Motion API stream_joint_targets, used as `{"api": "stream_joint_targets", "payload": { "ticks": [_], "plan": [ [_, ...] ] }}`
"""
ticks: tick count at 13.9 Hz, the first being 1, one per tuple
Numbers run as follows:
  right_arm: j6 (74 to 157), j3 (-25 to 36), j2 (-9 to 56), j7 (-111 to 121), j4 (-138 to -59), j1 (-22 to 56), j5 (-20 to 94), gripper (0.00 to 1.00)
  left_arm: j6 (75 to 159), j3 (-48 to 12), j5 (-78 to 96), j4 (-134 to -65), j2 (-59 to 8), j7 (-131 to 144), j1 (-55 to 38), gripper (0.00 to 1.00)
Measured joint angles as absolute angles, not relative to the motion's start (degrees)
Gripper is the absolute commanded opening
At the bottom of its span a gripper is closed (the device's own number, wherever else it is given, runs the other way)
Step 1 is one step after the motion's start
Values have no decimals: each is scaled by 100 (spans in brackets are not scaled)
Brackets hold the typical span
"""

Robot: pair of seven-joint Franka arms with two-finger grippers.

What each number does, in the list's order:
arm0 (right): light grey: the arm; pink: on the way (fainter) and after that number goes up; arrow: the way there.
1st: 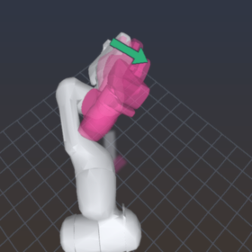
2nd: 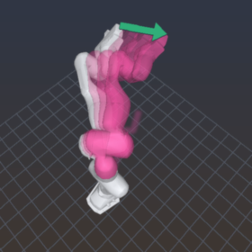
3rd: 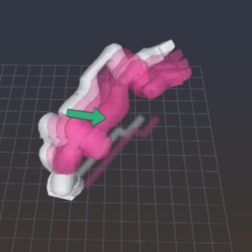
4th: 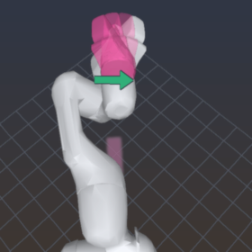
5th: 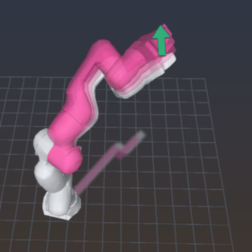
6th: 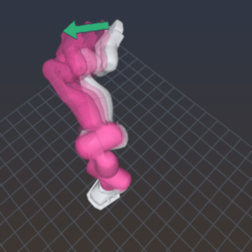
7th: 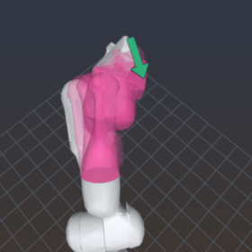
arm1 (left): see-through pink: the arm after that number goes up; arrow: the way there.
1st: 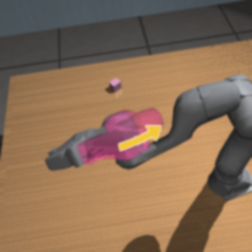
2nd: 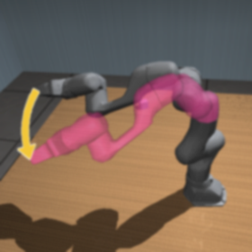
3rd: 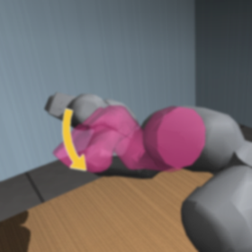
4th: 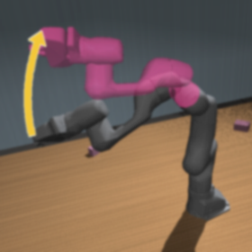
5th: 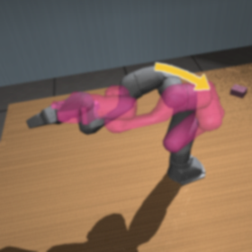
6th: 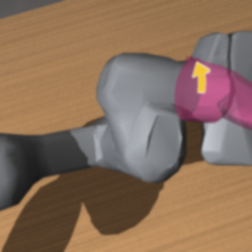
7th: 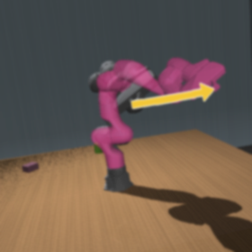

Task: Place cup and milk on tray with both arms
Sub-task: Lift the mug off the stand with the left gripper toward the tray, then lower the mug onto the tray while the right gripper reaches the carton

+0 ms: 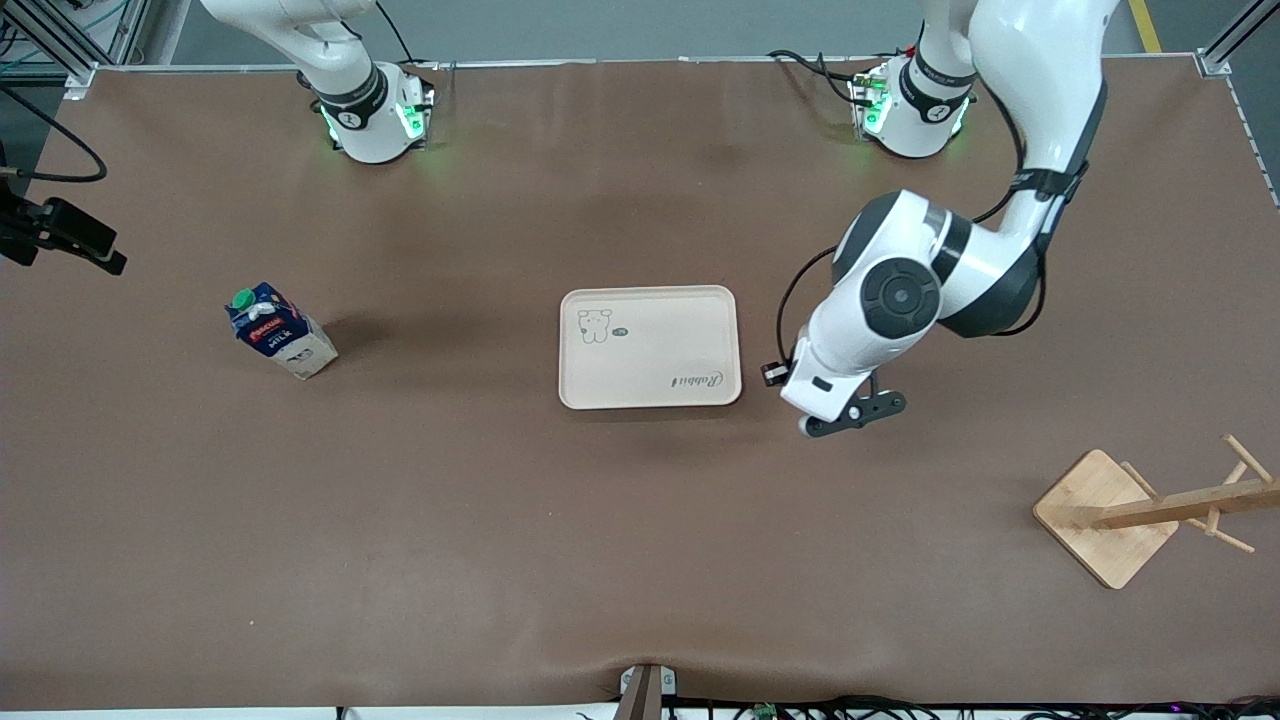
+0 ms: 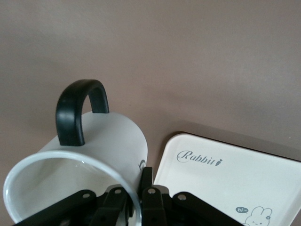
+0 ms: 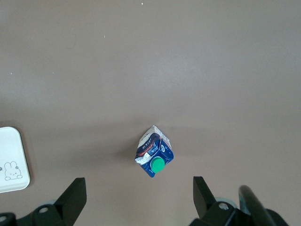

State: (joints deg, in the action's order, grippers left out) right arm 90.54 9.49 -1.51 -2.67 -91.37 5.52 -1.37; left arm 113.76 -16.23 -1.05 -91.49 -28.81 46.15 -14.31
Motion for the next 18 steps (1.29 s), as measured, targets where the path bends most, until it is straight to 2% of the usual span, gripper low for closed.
{"api": "stream_joint_targets", "payload": {
  "ticks": [3,9,18],
  "plan": [
    [9318,949,197,-267,-9099,538,-137,100,11376,-1627,-105,-9088,-3157,4844,-1649,0],
    [9318,931,761,-273,-9084,542,-137,100,11388,-1625,-105,-8742,-3692,5991,-2261,0],
    [9270,931,943,-307,-9071,450,-137,100,11523,-1616,-105,-8672,-4126,6201,-2698,0]
  ]
}}
